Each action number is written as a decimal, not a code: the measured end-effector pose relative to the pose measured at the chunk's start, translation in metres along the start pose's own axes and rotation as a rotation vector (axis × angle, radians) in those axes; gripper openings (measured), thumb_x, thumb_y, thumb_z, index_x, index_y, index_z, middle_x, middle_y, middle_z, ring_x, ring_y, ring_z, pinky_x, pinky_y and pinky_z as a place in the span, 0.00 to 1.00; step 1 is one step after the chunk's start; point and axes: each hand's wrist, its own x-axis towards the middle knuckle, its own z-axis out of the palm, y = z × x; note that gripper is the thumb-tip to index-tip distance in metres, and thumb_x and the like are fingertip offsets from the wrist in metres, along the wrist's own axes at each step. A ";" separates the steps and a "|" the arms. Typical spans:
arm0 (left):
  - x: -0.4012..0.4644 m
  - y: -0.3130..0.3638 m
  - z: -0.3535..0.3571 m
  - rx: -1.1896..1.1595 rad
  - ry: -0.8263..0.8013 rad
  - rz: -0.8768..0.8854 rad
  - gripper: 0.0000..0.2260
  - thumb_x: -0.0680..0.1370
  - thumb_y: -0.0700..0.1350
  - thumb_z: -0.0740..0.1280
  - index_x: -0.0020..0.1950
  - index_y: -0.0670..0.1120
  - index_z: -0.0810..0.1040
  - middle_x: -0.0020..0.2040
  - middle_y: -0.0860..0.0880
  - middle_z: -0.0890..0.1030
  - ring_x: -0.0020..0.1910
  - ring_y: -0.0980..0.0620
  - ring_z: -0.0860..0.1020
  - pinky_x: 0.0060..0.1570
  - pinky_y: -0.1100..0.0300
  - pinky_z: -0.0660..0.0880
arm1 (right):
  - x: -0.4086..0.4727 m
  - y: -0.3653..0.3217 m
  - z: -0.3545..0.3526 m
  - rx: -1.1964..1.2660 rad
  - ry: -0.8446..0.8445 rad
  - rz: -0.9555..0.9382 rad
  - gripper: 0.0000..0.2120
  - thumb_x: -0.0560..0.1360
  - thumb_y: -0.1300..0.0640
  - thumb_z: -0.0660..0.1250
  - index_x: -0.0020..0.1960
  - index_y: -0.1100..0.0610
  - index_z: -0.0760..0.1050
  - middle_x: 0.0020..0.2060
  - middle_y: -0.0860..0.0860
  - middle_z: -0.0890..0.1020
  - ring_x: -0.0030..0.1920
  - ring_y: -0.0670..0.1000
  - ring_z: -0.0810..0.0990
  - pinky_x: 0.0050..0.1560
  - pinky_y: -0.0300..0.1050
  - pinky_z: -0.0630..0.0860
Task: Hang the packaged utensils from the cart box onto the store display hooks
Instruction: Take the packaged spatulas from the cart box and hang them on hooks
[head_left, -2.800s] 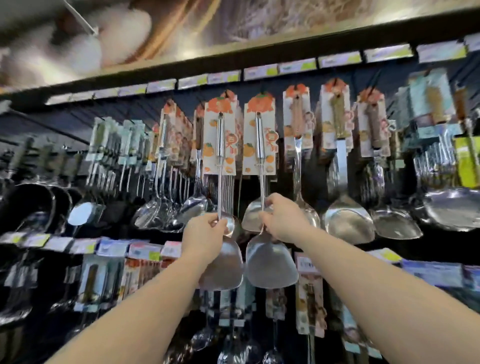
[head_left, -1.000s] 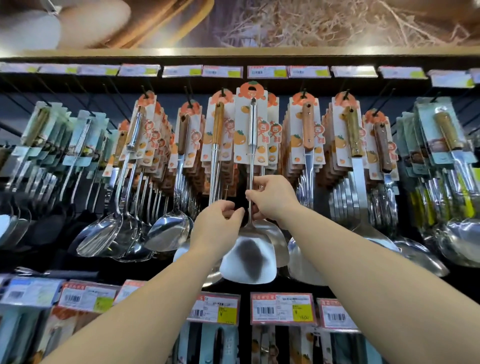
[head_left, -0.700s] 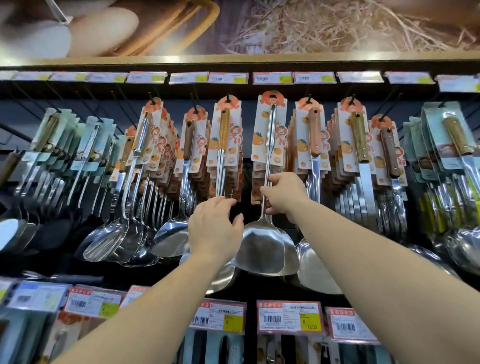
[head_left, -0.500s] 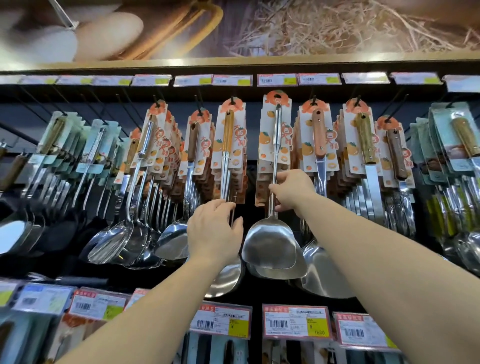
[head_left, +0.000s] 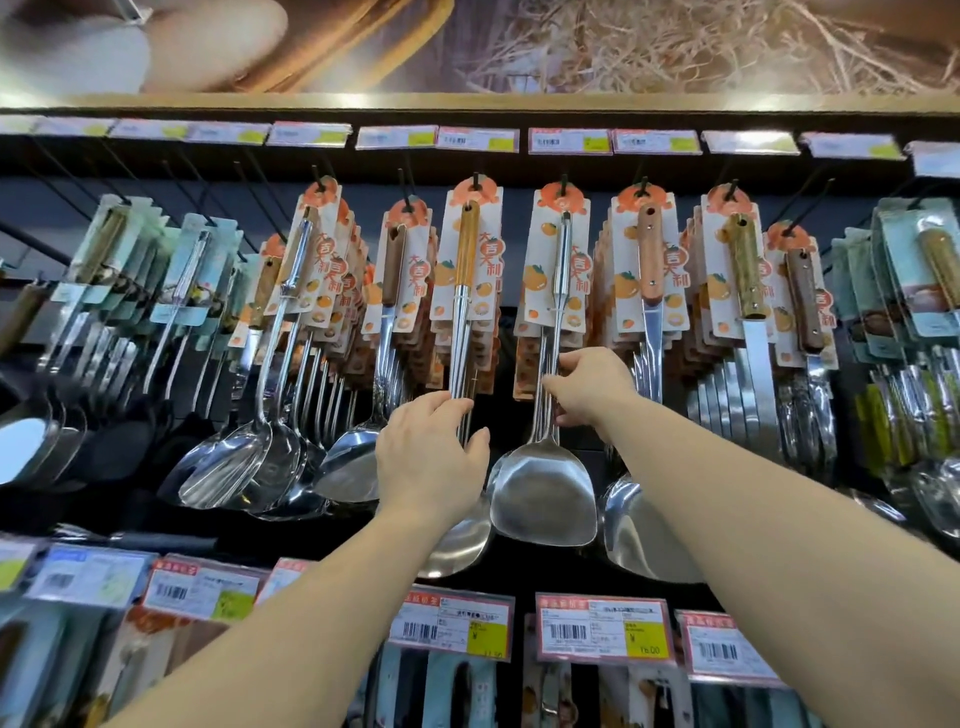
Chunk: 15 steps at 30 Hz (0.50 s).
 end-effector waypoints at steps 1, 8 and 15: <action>0.000 0.000 0.001 -0.005 0.000 0.000 0.18 0.77 0.53 0.63 0.66 0.51 0.73 0.68 0.52 0.72 0.69 0.51 0.66 0.68 0.53 0.60 | -0.001 0.002 0.002 -0.020 0.016 -0.006 0.20 0.74 0.52 0.69 0.65 0.55 0.76 0.57 0.54 0.82 0.46 0.56 0.85 0.50 0.52 0.82; -0.002 0.010 0.006 -0.043 -0.033 0.024 0.19 0.77 0.54 0.63 0.66 0.51 0.74 0.68 0.50 0.73 0.68 0.47 0.68 0.68 0.49 0.63 | -0.027 0.014 0.000 -0.150 0.167 -0.083 0.22 0.77 0.50 0.66 0.68 0.57 0.72 0.56 0.55 0.82 0.58 0.55 0.78 0.60 0.47 0.73; -0.016 0.033 0.011 -0.072 -0.072 0.094 0.19 0.76 0.54 0.64 0.65 0.50 0.75 0.67 0.48 0.74 0.68 0.45 0.68 0.66 0.47 0.65 | -0.069 0.035 -0.012 -0.387 0.264 -0.171 0.23 0.78 0.47 0.61 0.72 0.53 0.69 0.64 0.52 0.77 0.65 0.54 0.74 0.62 0.48 0.71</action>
